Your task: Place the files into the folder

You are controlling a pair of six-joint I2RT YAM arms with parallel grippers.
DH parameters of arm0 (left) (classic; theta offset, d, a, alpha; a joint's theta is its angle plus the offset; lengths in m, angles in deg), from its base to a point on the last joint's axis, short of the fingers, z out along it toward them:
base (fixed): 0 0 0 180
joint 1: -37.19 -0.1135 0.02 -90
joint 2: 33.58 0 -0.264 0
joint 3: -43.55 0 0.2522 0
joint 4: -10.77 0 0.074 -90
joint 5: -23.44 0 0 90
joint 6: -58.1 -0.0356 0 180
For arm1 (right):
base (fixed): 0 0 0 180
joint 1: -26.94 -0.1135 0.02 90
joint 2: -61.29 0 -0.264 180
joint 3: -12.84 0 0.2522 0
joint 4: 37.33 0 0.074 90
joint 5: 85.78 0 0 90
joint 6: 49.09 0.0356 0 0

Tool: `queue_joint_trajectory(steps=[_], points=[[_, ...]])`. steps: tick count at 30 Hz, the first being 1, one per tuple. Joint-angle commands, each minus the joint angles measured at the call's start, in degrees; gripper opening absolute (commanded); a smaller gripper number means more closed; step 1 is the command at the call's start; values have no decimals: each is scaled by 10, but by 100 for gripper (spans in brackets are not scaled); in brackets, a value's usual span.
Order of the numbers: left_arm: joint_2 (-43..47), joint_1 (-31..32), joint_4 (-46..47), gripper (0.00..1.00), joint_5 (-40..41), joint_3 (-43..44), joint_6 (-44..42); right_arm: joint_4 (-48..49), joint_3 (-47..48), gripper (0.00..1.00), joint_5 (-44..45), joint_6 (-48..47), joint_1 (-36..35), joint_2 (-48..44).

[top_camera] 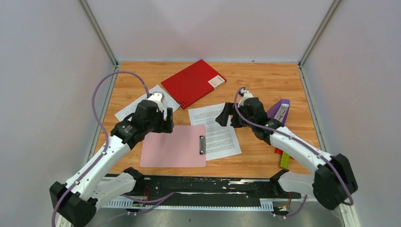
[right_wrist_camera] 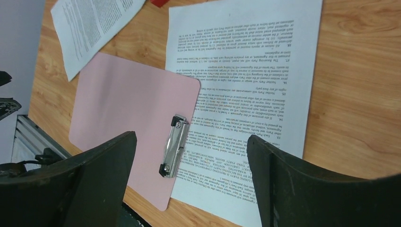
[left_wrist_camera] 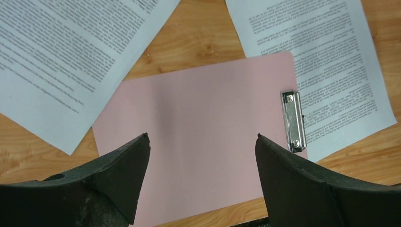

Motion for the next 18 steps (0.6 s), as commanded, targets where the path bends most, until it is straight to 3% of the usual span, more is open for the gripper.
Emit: queue_joint_trajectory(steps=[1, 7, 13, 18], points=[[-15, 0, 49, 88, -32, -28, 40, 66, 50, 86, -72, -17, -1, 90], [-56, -1, 94, 76, -83, -67, 47, 54, 118, 75, -94, -62, 1, 204], [-105, 0, 105, 71, -119, -83, 45, 46, 153, 66, -133, -57, 7, 262], [-113, -1, 124, 70, -111, -101, 59, -17, 173, 63, -30, -28, -51, 276]])
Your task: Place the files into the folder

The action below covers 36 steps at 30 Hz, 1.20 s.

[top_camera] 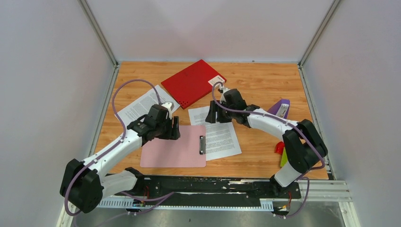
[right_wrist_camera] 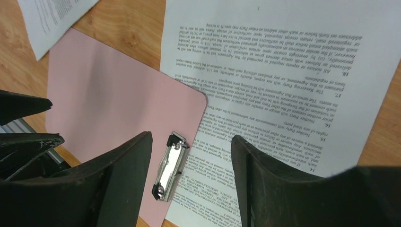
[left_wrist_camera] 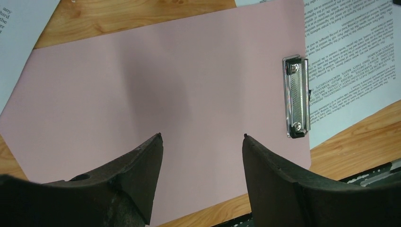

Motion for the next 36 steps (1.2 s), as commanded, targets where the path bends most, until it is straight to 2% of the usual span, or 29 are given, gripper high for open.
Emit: queue_joint_trajectory(steps=[1, 5, 9, 14, 18, 21, 24, 28, 30, 35, 36], points=[[3, 0, 43, 70, -9, -13, 18, -50, 44, 63, 79, 16, -58, 11], [8, -1, 54, 69, -16, -24, 24, -73, 56, 58, 130, 20, -88, 24], [8, 0, 66, 69, -32, -37, 23, -108, 88, 58, 178, -49, -86, 39], [-15, 0, 99, 67, -80, -38, 11, -104, 111, 63, 95, -123, -8, 47], [-55, 0, 168, 55, -135, -23, 34, -112, 98, 73, 59, -116, 36, 42], [-104, 1, 197, 44, -147, 8, 44, -104, 70, 80, 46, -115, 63, 29], [-162, 3, 213, 27, -163, 53, 47, -92, 53, 83, 4, -121, 92, 31], [-221, 25, 248, 17, -168, 102, 59, -86, 35, 85, -30, -113, 115, 22], [-251, 38, 254, 14, -161, 128, 61, -85, 23, 86, -30, -112, 118, 11], [-341, 58, 254, 0, -166, 185, 57, -70, -16, 89, -33, -105, 118, -2], [-355, 58, 254, 0, -166, 193, 56, -66, -22, 89, -33, -103, 119, -2]])
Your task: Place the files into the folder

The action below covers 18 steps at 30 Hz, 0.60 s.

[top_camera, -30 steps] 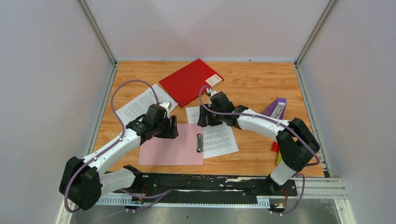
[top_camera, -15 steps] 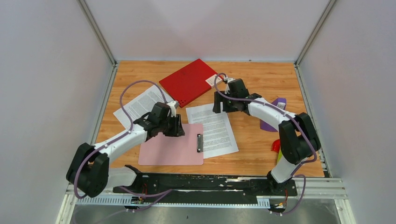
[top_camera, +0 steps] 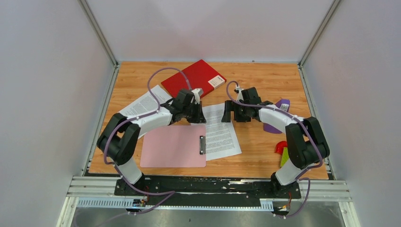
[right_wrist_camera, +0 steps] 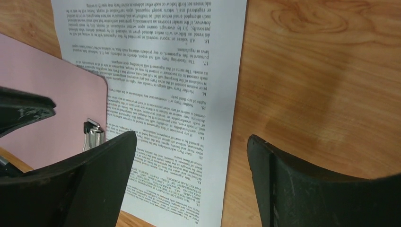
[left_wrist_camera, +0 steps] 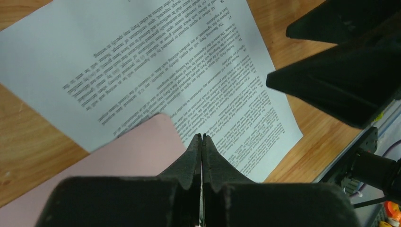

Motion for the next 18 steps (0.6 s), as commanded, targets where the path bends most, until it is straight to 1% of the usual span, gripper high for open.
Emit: queue_joint_trajectory(steps=[1, 3, 6, 12, 18], points=[[-58, 9, 23, 0, -9, 44, -1, 38, -27, 89, -23, 7, 1, -24], [-77, 9, 16, 0, 0, 57, -8, 58, -43, 90, -42, 14, 7, -25], [-100, 9, -8, 0, 13, 76, -22, 68, -57, 90, -41, 19, 9, -30], [-133, 9, -6, 0, 19, 74, -29, 73, -65, 90, -51, 19, 9, -20], [-142, 9, -2, 0, 23, 65, -30, 85, -65, 90, -79, 29, 9, -11]])
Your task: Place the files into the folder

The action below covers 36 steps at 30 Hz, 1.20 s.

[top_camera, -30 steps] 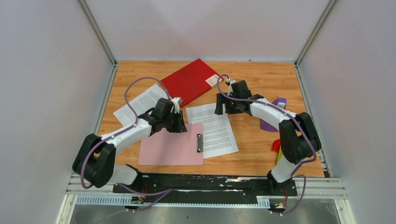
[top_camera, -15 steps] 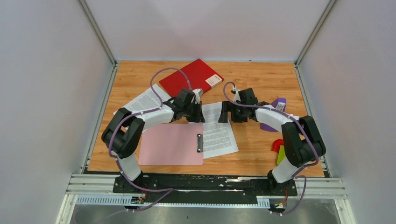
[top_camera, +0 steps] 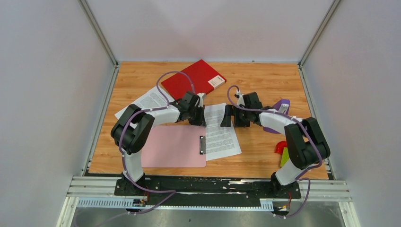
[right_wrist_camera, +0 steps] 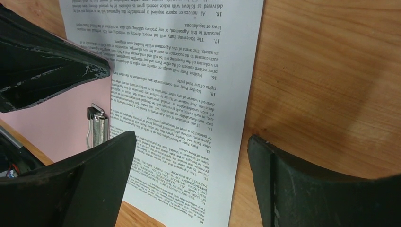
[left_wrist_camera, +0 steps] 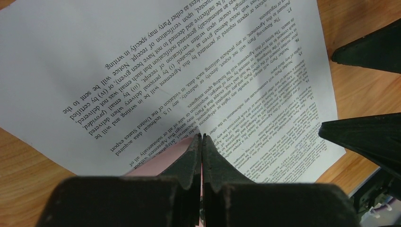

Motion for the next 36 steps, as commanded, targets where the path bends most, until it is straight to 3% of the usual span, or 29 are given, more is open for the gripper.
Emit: queue_joint_trajectory(steps=[1, 7, 12, 19, 25, 29, 36], points=[[-11, 0, 10, 0, 11, 5, -11, 34, 2, 90, -27, 15, 2, 1], [-8, 1, 41, 0, 9, -25, -1, 44, 9, 90, -26, 29, 2, 20], [-8, 1, 47, 0, 10, -35, 2, 101, -1, 90, -92, 55, 14, 31], [-1, 2, 54, 0, 7, -45, 3, 252, -57, 88, -207, 153, 70, 23], [-1, 4, 62, 0, 5, -51, 7, 260, -61, 87, -219, 163, 74, 15], [-2, 5, 67, 0, 2, -52, 9, 208, -63, 85, -195, 151, 74, -8], [-1, 10, 51, 0, 5, -48, 4, -1, -51, 84, -54, 76, 73, -70]])
